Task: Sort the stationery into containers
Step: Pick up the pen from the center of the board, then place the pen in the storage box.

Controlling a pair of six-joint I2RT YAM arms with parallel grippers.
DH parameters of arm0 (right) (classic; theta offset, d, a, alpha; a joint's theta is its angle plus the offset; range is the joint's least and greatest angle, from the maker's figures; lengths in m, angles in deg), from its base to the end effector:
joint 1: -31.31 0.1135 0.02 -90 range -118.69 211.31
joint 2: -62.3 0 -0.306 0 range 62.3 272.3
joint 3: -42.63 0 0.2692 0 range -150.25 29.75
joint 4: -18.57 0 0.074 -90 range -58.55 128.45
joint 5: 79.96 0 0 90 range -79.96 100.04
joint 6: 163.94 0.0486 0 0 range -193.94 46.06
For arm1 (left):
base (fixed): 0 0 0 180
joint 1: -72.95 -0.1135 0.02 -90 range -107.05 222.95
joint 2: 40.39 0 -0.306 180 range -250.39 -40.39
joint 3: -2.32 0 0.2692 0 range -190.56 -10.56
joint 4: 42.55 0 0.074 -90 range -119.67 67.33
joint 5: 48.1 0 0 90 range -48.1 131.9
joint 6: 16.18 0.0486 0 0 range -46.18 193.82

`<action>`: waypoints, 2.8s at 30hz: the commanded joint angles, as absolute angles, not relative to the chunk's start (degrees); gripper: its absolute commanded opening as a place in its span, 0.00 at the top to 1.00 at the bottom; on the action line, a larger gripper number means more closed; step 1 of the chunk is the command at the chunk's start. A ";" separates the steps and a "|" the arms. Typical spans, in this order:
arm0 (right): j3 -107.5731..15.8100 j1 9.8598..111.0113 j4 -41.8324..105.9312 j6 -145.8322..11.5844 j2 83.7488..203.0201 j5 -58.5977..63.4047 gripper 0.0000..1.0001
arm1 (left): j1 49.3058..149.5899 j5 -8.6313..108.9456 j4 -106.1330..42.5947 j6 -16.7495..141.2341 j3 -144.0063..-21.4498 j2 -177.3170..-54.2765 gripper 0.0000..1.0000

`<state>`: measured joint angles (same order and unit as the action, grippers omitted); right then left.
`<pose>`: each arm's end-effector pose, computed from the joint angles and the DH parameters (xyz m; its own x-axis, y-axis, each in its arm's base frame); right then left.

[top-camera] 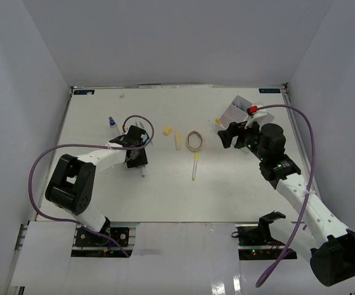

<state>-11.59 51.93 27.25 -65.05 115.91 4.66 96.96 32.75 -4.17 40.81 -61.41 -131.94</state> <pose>0.2126 0.0848 0.3455 -0.1974 0.0901 -0.9762 -0.4119 0.8960 0.1660 0.2914 -0.1214 0.1821 -0.8878 -0.1933 -0.4177 -0.1676 0.9810 -0.0978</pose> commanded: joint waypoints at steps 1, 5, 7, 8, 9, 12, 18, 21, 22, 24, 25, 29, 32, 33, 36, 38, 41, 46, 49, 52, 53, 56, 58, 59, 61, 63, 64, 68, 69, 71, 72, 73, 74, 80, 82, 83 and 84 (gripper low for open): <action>-11.12 51.96 25.65 -63.13 115.13 0.21 0.16 | 98.87 29.51 -2.95 38.85 -61.36 -132.59 0.57; -9.54 52.49 22.67 -60.23 115.21 -5.68 0.17 | 100.28 29.85 -4.26 38.66 -59.43 -130.93 0.86; -9.27 53.54 21.35 -58.57 116.26 -8.22 0.17 | 100.89 30.55 -5.57 39.36 -58.73 -127.51 0.95; -9.27 54.07 20.91 -58.12 116.62 -9.11 0.17 | 101.07 31.17 -6.11 40.50 -58.11 -126.10 1.00; -9.62 55.29 20.47 -57.51 117.14 -9.99 0.17 | 101.33 32.04 -6.89 41.38 -57.76 -124.60 1.00; -10.24 58.45 18.63 -55.57 119.43 -12.01 0.17 | 102.30 37.13 -11.55 46.37 -56.09 -116.88 1.00; -15.24 64.78 16.78 -51.89 125.58 -12.02 0.16 | 103.36 54.78 -22.89 57.98 -54.06 -103.69 1.00; -18.67 66.81 15.90 -50.39 128.83 -12.10 0.16 | 103.62 61.03 -25.09 61.77 -54.85 -101.04 1.00; -19.55 67.34 15.81 -50.12 130.49 -12.36 0.16 | 103.62 62.45 -25.97 62.39 -55.12 -100.60 1.00; -22.45 68.31 15.20 -49.42 131.99 -12.80 0.16 | 103.71 64.65 -26.76 63.10 -55.56 -99.98 0.98; -23.32 68.48 14.93 -48.63 133.31 -13.33 0.16 | 103.71 66.57 -27.46 63.80 -55.99 -99.81 0.97; -27.89 69.89 13.88 -47.22 136.39 -13.77 0.16 | 103.71 69.31 -28.61 65.03 -57.14 -100.33 0.95; -30.27 70.59 13.96 -46.61 138.85 -13.25 0.16 | 103.71 70.98 -29.14 65.65 -57.75 -100.60 0.94; -30.80 70.86 14.14 -46.52 139.55 -13.07 0.17 | 103.71 71.42 -31.14 65.82 -57.76 -100.51 0.94; -32.03 71.56 14.40 -45.99 141.84 -12.89 0.19 | 103.71 71.60 -33.09 66.17 -57.76 -100.25 0.94; -33.00 72.35 14.40 -45.90 143.07 -12.98 0.24 | 103.71 71.43 -34.32 66.26 -57.58 -100.33 0.94; -34.05 73.05 14.49 -45.90 144.39 -12.90 0.31 | 103.71 72.30 -35.73 66.26 -57.41 -100.86 0.94; -33.01 73.14 13.79 -45.73 143.87 -11.05 0.71 | 103.71 72.05 -37.66 65.91 -55.91 -101.12 0.90; -32.21 73.14 14.83 -46.69 142.99 -9.03 0.92 | 103.71 70.64 -38.45 65.04 -54.59 -101.12 0.78; -31.95 72.97 17.47 -49.84 142.20 -4.91 0.92 | 103.71 67.93 -38.37 64.33 -53.89 -101.30 0.48; -32.03 72.79 18.87 -51.34 141.94 -2.90 0.92 | 103.71 66.78 -38.19 63.98 -53.71 -101.39 0.38; -31.68 70.96 23.18 -56.44 140.62 6.68 0.92 | 103.71 61.33 -36.53 62.66 -53.80 -102.26 0.06; -31.33 69.37 25.56 -59.07 140.09 15.55 0.92 | 103.54 58.70 -33.19 62.22 -54.94 -104.10 0.02; -31.24 67.54 25.83 -61.78 140.00 18.28 0.92 | 103.45 56.33 -31.96 61.87 -56.42 -104.89 0.02; -30.89 65.51 25.57 -65.04 140.43 25.66 0.92 | 102.48 53.42 -28.36 60.73 -57.49 -106.48 0.02; -31.59 62.43 25.57 -69.18 141.83 30.50 0.92 | 100.47 52.01 -25.19 58.71 -59.33 -108.76 0.02; -31.94 61.38 25.57 -70.06 142.28 30.78 0.92 | 99.76 52.00 -24.75 58.10 -59.69 -109.38 0.02; -32.91 56.98 23.38 -73.67 144.91 34.30 0.92 | 96.60 52.88 -23.95 55.46 -60.04 -110.61 0.02; -32.83 56.54 22.59 -75.59 145.96 35.35 0.92 | 95.98 52.80 -23.69 55.10 -60.04 -110.88 0.02; -32.83 55.31 19.96 -76.48 147.29 35.36 0.92 | 95.54 52.09 -22.99 54.84 -60.22 -111.23 0.02; -32.91 54.95 19.33 -77.10 148.95 35.18 0.92 | 95.45 51.92 -22.12 54.75 -60.57 -111.75 0.02; -33.26 54.52 18.54 -77.28 149.75 35.27 0.92 | 95.45 51.65 -21.76 54.75 -60.74 -111.93 0.02; -33.53 54.42 17.40 -77.54 151.67 35.10 0.92 | 95.45 51.39 -21.41 54.75 -60.92 -112.11 0.02; -34.85 53.99 15.29 -77.89 157.65 33.95 0.79 | 95.36 49.81 -20.35 54.84 -61.18 -112.11 0.02; -34.85 53.98 15.28 -77.63 158.37 33.69 0.71 | 95.36 49.63 -20.17 54.66 -61.18 -112.20 0.02; -34.50 53.98 15.28 -77.37 158.28 33.25 0.64 | 95.36 49.63 -20.00 54.57 -61.27 -112.28 0.02; -34.06 54.07 15.28 -77.28 157.93 32.90 0.51 | 95.36 49.80 -19.91 54.49 -61.27 -112.37 0.02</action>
<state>-32.20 54.18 19.71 -76.73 158.99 32.81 95.56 50.76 -20.65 55.12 -59.07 -112.94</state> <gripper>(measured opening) 0.420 0.979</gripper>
